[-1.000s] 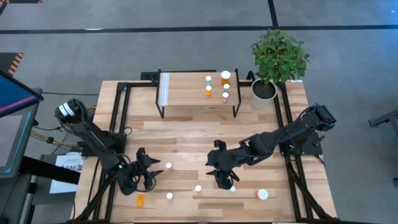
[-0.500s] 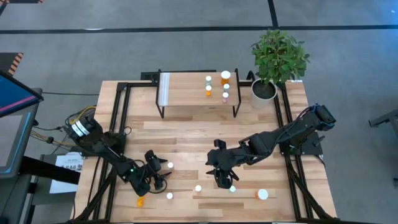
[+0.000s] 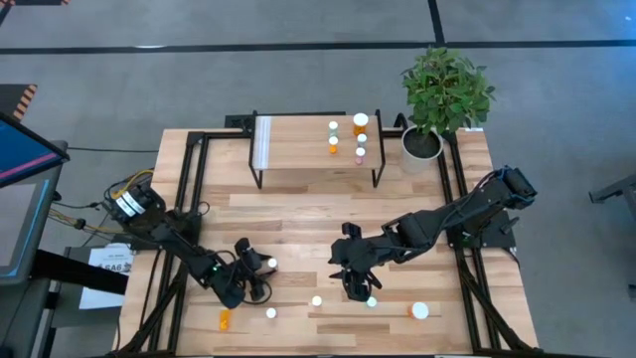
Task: Pick and place medicine bottles onto shelf by color
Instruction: Put the top small purple pill bottle on the shelf
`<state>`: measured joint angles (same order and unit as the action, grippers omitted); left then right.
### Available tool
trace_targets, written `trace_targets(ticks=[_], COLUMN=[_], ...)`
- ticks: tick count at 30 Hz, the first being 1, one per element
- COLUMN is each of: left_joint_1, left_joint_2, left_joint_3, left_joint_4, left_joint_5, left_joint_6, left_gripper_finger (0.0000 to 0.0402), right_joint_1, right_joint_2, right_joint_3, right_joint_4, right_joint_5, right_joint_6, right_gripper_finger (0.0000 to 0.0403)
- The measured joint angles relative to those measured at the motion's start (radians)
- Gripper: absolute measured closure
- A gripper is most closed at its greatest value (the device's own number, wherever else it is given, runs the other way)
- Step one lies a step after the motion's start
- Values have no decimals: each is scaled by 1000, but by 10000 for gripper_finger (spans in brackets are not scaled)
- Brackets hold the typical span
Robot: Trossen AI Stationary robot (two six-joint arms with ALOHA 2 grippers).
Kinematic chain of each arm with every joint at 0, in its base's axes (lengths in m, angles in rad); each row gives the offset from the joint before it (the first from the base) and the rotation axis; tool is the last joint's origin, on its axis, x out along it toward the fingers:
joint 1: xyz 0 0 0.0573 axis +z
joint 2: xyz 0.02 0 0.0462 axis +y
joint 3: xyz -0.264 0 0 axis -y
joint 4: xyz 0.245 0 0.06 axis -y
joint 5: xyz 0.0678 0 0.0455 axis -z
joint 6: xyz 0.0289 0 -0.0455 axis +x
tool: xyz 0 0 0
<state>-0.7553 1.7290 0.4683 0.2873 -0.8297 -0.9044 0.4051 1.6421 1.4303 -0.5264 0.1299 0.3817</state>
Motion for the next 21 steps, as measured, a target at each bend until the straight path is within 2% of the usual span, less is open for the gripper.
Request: trace_targets(ticks=[7,15,21], left_joint_1=[42,51,51], left_joint_2=[2,2,2], left_joint_3=[0,0,0], left_joint_4=[130,126,114], left_joint_5=[87,100,111], left_joint_6=[119,133,122], left_gripper_finger=[203,205,240], right_joint_1=[0,7,8], right_joint_2=[0,0,0], right_joint_3=[0,0,0], right_joint_4=[0,-1,-4], right_joint_5=[0,0,0], right_joint_6=[0,1,2], right_gripper_finger=[216,216,216])
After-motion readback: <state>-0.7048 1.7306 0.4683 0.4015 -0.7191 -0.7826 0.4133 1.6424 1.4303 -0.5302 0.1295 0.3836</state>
